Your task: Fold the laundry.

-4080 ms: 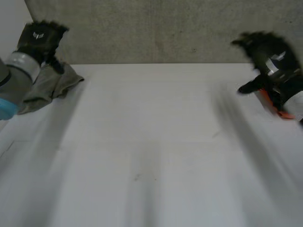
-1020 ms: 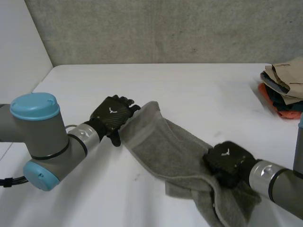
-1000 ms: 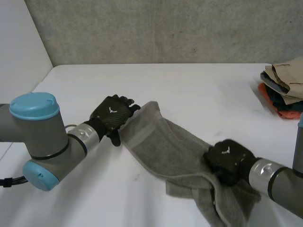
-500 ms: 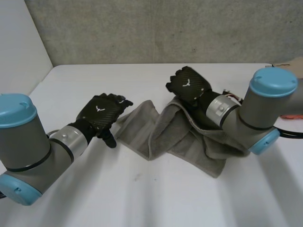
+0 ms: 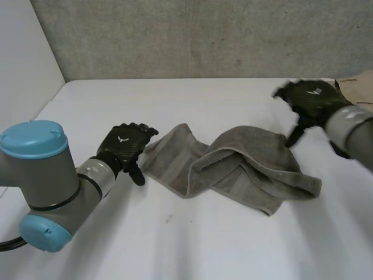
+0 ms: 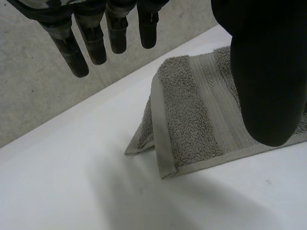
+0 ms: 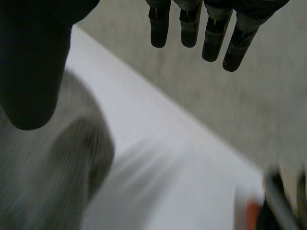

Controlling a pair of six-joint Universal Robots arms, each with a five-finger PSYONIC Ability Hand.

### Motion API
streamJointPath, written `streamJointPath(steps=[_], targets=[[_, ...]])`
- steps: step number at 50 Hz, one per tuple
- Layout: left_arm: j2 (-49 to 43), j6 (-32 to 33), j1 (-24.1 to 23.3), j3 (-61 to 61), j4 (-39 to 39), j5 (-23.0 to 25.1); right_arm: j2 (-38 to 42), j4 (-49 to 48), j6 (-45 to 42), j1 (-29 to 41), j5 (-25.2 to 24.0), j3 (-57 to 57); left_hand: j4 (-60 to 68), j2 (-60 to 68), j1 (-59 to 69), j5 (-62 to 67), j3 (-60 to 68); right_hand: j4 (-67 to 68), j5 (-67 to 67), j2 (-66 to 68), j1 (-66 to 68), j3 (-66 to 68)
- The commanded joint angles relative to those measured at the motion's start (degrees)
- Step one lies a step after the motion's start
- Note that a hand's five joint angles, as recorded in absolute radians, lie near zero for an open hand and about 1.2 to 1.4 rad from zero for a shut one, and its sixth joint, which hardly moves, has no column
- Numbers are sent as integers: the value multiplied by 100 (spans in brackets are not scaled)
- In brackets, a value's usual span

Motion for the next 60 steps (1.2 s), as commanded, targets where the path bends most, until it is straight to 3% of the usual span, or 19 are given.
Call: streamJointPath(steps=[1,10,19,23,26,31,39,44,56,60], targets=[[-13,-11,-68,1,4,14,30,1146,-80,-914,-518,376,263,259,326,187,228,-327,-368,-261,-145,-183],[-22,-11,-113,-7,22,14,583,355,-71,-1249,-650,1028,229,225,292,153,194,1093,1051,1159,1275,1236],[-22,-20,-113,-78,22,14,1137,241,-19,-1205,-694,1072,212,208,275,136,177,2186,2144,2251,2367,2329],[-22,-46,-113,-113,13,6,1112,162,34,-1196,-738,993,195,191,259,119,160,6663,6622,6729,6845,6806],[22,-64,-113,-183,4,6,997,21,34,-1170,-764,984,195,191,259,119,160,6673,6632,6739,6855,6817],[83,-283,-183,-236,-5,-12,-221,-137,43,-793,-896,817,212,208,275,136,177,6673,6632,6739,6855,6817],[66,-1811,-376,-236,-49,-91,-1401,-129,8,-319,-835,423,481,477,545,405,446,6673,6632,6739,6855,6817],[-22,-2620,-508,-192,-66,-100,-1569,-59,-10,175,-738,9,633,629,696,556,597,6673,6632,6739,6855,6817],[-479,-2666,-903,115,-31,-161,-1648,12,16,289,-519,-879,767,763,831,691,732,6673,6632,6739,6855,6817],[-733,-2736,-1035,414,-40,-565,-1754,12,25,333,-510,-994,918,914,982,842,883,6673,6632,6739,6855,6817]])
